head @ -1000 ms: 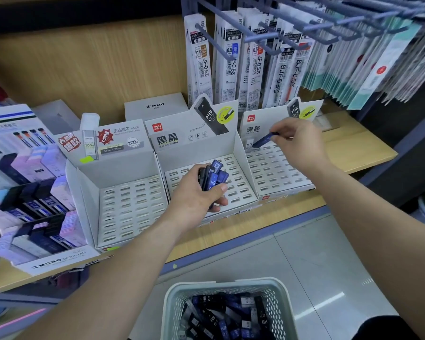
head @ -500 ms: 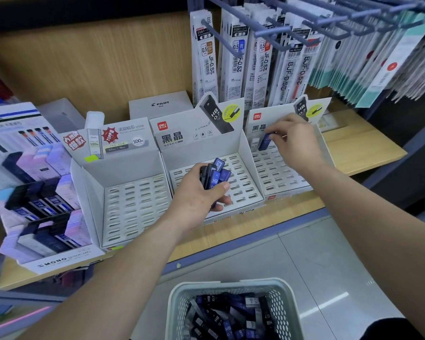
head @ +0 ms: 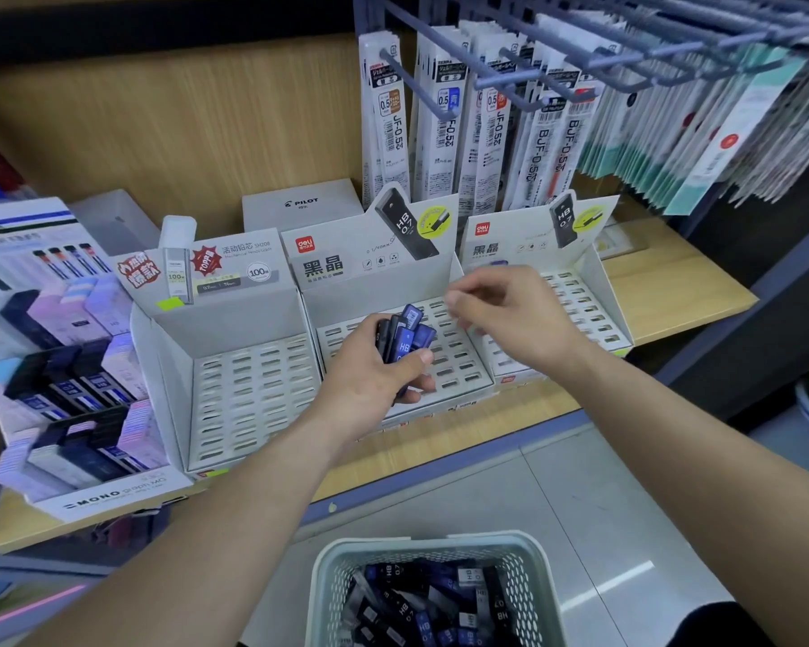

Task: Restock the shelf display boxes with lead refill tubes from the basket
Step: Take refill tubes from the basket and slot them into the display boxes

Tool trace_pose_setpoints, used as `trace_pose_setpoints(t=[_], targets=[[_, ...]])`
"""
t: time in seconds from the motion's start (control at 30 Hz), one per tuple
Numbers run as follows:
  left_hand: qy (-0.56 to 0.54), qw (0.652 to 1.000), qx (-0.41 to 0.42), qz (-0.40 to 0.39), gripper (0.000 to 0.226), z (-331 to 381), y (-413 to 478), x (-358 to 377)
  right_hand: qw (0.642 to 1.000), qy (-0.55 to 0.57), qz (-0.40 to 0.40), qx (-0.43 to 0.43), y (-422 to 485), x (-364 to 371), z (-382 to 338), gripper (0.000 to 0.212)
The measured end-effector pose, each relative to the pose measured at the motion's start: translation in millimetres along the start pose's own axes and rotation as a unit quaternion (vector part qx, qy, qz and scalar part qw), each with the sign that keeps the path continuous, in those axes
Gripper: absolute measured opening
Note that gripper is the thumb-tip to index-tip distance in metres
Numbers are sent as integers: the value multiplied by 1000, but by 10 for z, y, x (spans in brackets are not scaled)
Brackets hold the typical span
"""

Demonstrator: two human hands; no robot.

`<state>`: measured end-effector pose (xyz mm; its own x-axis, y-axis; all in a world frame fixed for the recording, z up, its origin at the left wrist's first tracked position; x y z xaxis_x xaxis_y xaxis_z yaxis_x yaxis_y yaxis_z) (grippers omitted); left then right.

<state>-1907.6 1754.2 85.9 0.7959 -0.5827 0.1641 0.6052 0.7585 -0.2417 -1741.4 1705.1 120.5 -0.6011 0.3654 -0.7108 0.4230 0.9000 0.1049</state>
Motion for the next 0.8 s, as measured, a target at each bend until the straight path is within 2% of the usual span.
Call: trace_pose_setpoints(t=[0.07,0.2,0.3,0.37,0.47,0.67,0.8], targets=[[-12,1000,3,-5,28,22,-24,36,996,53,-64,17,-78,144,-120,7],[-26,1000,4,-8,28,61,-52,29,988,110,-87,59,-126,207,-133,22],[-38,999,3,-11,28,69,-67,15,982,136,-110,67,-115,202,-106,20],[-51,999,-2,-13,28,53,-62,5,984,127,-105,65,-89,178,-84,16],[-49,999,-9,-6,29,18,-26,-26,987,117,-92,63,-67,135,-35,21],[-48,999,-12,8,27,-17,13,-4,979,174,-98,40,-80,108,-5,20],[-23,1000,-7,9,26,-37,37,20,977,185,-92,49,-66,82,53,7]])
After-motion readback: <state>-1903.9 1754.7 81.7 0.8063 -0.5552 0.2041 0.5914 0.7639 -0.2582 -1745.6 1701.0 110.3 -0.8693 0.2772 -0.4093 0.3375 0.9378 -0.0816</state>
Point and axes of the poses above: each hand's wrist, its own y-axis towards the middle knuckle, its own x-axis out of the palm, z = x × y, the point moved 7 cm from there along y, towards the middle knuckle, and after that the axes turned 15 degrees about -y, right-handed, at the moved point
